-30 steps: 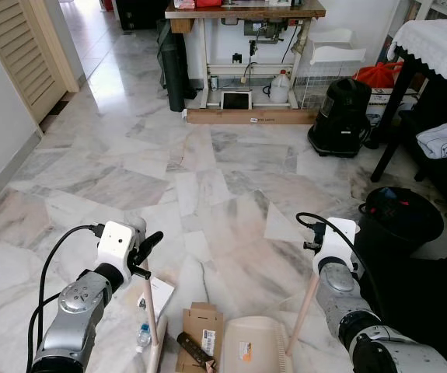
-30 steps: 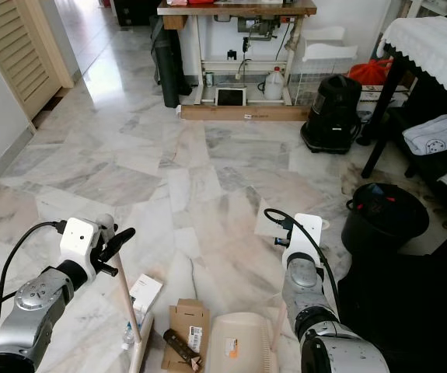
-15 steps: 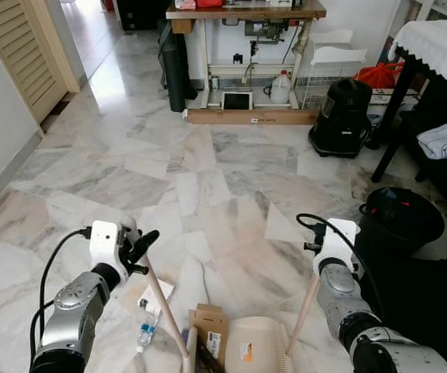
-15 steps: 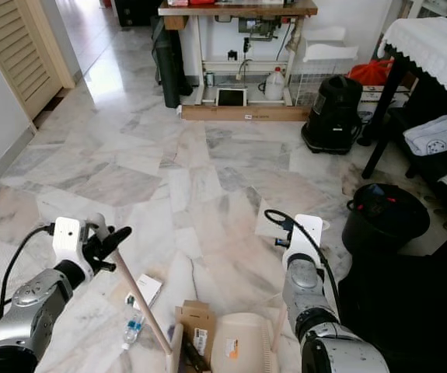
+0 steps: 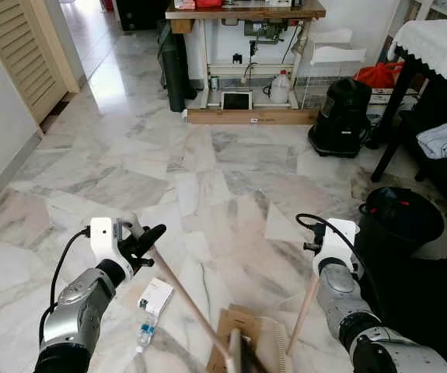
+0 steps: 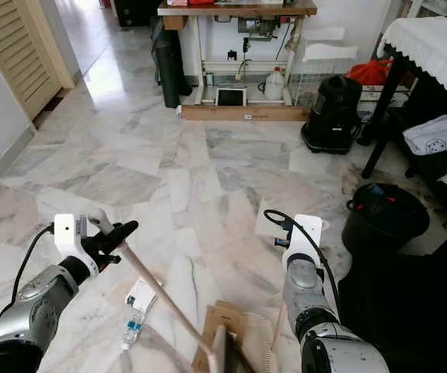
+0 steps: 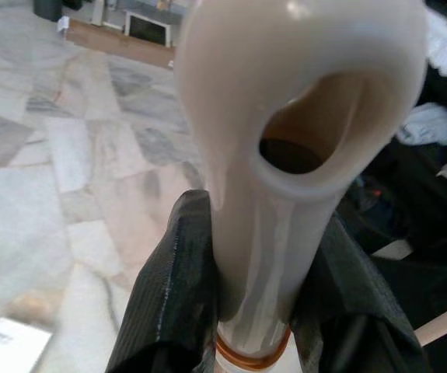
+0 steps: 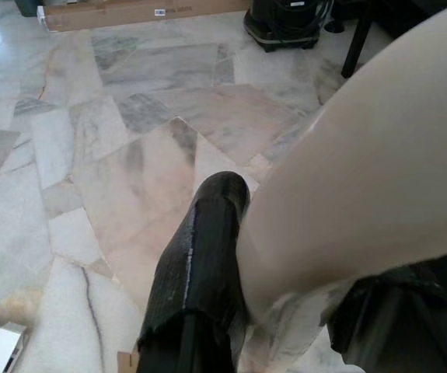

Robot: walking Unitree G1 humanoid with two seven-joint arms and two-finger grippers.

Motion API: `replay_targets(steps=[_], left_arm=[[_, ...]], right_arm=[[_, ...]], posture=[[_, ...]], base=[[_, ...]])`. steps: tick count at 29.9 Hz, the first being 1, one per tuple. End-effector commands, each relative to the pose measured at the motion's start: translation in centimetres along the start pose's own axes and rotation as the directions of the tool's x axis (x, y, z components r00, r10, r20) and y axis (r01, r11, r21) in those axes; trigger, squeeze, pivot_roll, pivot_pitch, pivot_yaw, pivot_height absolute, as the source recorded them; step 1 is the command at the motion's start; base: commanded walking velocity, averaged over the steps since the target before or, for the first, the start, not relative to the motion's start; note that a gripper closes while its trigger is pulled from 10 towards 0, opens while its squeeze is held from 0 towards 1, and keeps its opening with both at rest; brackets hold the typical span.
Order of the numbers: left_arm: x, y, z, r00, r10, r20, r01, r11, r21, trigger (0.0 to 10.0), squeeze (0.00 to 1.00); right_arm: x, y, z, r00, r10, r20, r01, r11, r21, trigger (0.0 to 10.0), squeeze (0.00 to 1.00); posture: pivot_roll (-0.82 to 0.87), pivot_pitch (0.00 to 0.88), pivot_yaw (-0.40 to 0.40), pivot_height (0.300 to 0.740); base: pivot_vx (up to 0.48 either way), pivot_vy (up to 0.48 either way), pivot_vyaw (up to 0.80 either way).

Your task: Sweep floor

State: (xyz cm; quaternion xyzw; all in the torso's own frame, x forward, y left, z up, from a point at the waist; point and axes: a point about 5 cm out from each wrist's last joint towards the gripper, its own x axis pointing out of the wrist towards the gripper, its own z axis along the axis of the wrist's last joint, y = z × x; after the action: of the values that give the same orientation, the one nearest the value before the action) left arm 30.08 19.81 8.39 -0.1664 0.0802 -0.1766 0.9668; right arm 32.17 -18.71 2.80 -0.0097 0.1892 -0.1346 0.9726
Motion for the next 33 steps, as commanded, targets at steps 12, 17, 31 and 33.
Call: replay_targets(steps=[12,17,31,33], left_arm=[[0.6,-1.4,4.7,0.985,-0.022,0.17,0.007,0.996,0.087,10.0,0.0],[0.5,-2.0,7.7,0.959,-0.023,0.281,-0.024,0.987,0.161,10.0,0.0],[0.7,-2.1,6.1,0.982,-0.039,0.182,-0.023,0.945,0.326,10.0,0.0],[0.7,-2.1,5.7,0.985,-0.041,0.169,-0.018,0.943,0.332,10.0,0.0]], right_arm=[[-0.1,0.2,-0.3,1.0,0.01,-0.026,-0.01,1.0,-0.008,10.0,0.0],[-0.1,0.2,-0.3,1.0,0.008,-0.027,-0.008,1.0,-0.006,10.0,0.0],[-0.1,0.1,-0.4,1.0,0.007,-0.029,-0.008,1.0,-0.009,10.0,0.0],[-0.1,0.1,-0.5,1.0,0.006,-0.029,-0.007,1.0,-0.009,10.0,0.0]], posture=[[0.11,0.0,0.015,0.74],[0.11,0.0,0.014,0.74],[0.11,0.0,0.014,0.74],[0.11,0.0,0.014,0.74]], base=[[0.0,0.0,0.0],[0.0,0.0,0.0],[0.0,0.0,0.0],[0.0,0.0,0.0]])
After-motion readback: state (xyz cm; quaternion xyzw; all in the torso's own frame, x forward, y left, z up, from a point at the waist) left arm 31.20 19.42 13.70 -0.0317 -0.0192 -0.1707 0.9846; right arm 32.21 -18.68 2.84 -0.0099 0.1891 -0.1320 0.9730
